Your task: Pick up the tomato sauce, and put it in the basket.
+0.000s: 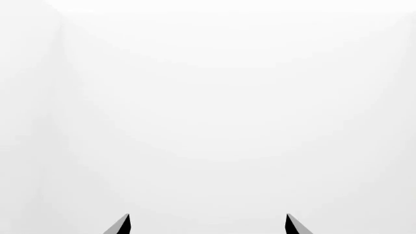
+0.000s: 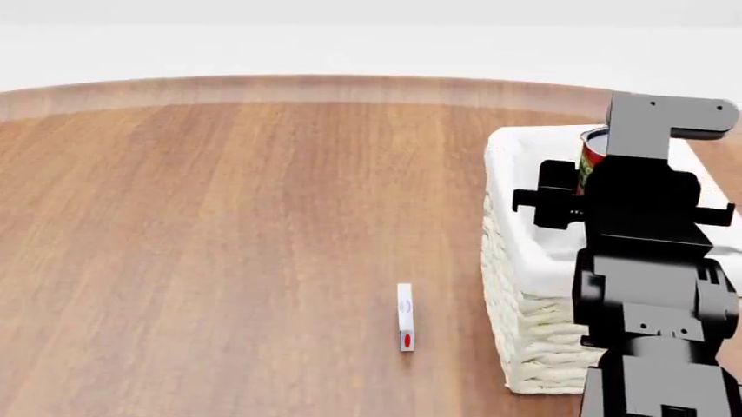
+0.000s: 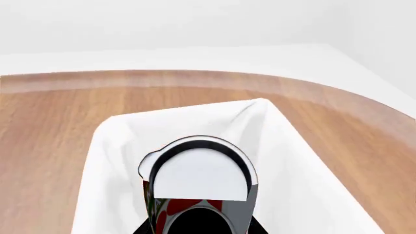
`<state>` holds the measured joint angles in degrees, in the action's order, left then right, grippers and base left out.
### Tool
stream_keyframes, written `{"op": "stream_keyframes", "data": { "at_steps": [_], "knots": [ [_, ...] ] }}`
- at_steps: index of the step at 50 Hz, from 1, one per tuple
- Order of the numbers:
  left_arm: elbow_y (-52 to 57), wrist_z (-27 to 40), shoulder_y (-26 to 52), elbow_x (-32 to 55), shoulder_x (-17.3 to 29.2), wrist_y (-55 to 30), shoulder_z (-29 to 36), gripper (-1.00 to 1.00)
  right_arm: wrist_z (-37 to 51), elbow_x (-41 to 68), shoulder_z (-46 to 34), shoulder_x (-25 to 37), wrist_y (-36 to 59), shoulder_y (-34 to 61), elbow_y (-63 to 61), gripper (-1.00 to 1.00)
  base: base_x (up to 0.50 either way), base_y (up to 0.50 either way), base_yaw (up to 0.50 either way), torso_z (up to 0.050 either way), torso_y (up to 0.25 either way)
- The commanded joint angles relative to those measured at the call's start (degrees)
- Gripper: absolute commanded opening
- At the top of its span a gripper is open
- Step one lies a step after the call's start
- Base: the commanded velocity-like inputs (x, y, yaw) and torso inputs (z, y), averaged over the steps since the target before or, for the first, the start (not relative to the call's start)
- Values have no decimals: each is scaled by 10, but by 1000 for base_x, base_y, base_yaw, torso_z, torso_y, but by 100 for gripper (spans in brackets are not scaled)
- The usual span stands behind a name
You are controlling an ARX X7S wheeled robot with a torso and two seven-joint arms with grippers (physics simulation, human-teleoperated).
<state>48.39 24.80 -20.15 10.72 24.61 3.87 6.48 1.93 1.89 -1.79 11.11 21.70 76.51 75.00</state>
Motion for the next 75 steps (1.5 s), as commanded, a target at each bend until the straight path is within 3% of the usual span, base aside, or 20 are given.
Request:
{"op": "stream_keyframes", "data": {
  "at_steps": [1,51,52,75],
  "knots": [
    [-1,2,0,-2,1,1,2,100,-9,-18,3,1,45,4,0,-100,0,0,0,0,0],
    [-3,12,-6,-4,12,3,-2,100,-6,-19,16,-2,15,-19,0,-100,0,0,0,0,0],
    [-2,13,-7,-4,12,4,-2,100,-4,-19,17,-2,13,-19,0,100,0,0,0,0,0],
    [-4,15,-14,-5,15,12,-1,100,-8,-17,23,-2,-17,-25,0,100,0,0,0,0,0]
  ]
}}
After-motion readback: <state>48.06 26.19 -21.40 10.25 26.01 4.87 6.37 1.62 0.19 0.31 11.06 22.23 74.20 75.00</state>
